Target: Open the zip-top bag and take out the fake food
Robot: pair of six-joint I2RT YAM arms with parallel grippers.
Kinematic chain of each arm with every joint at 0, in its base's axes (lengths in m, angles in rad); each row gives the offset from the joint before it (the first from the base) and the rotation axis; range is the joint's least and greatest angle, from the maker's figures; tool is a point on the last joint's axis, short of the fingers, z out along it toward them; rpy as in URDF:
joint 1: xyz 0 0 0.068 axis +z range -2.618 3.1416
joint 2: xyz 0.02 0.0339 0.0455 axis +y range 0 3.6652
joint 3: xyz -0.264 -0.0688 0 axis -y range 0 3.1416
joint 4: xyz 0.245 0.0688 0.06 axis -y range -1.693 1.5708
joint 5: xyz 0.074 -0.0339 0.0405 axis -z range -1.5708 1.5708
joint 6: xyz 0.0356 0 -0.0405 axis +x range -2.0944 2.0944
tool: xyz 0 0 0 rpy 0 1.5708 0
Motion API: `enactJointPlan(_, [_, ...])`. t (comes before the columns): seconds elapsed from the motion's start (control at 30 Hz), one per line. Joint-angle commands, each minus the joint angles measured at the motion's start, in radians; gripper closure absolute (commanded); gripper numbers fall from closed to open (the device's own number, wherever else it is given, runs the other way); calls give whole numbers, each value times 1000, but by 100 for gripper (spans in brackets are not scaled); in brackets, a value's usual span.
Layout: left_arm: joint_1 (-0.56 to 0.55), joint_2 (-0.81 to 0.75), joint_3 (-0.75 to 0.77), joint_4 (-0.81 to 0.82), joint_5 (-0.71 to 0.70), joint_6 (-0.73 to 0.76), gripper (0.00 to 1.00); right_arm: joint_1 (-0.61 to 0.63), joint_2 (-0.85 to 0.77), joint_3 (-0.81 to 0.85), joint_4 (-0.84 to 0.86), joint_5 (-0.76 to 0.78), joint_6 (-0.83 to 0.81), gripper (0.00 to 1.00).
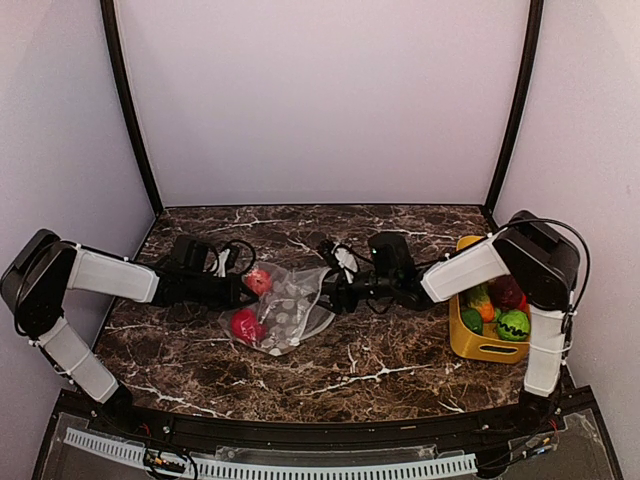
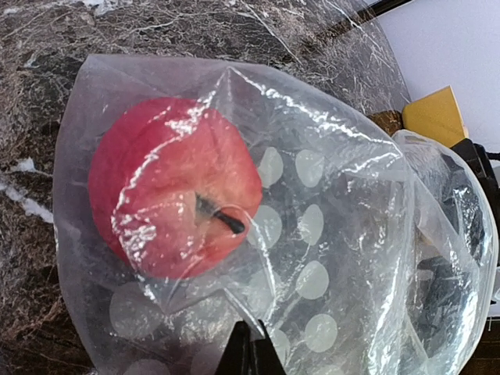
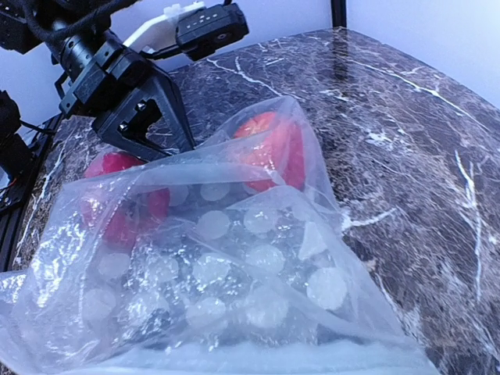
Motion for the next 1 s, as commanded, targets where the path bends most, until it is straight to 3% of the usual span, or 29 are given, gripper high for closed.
enactJointPlan(0.0, [4,-46,35,-46,44,-4,99,37,102,74,108,-67,6,39])
enactJointPlan(0.2, [4,-63,20,-20,55,-38,99,67,194,122,140,-82,9,34])
enactJointPlan(0.5, [4,-35,-72,208,90,-219,99,143,239,162,222,-126,9,15])
enactJointPlan(0.7, [4,-55,-142,395,73,-326,99,170,276,192,257,-104,44,10])
enactJointPlan(0.97, [4,-88,-111,247,62,-249,99,170,195,63,356,105,16,7])
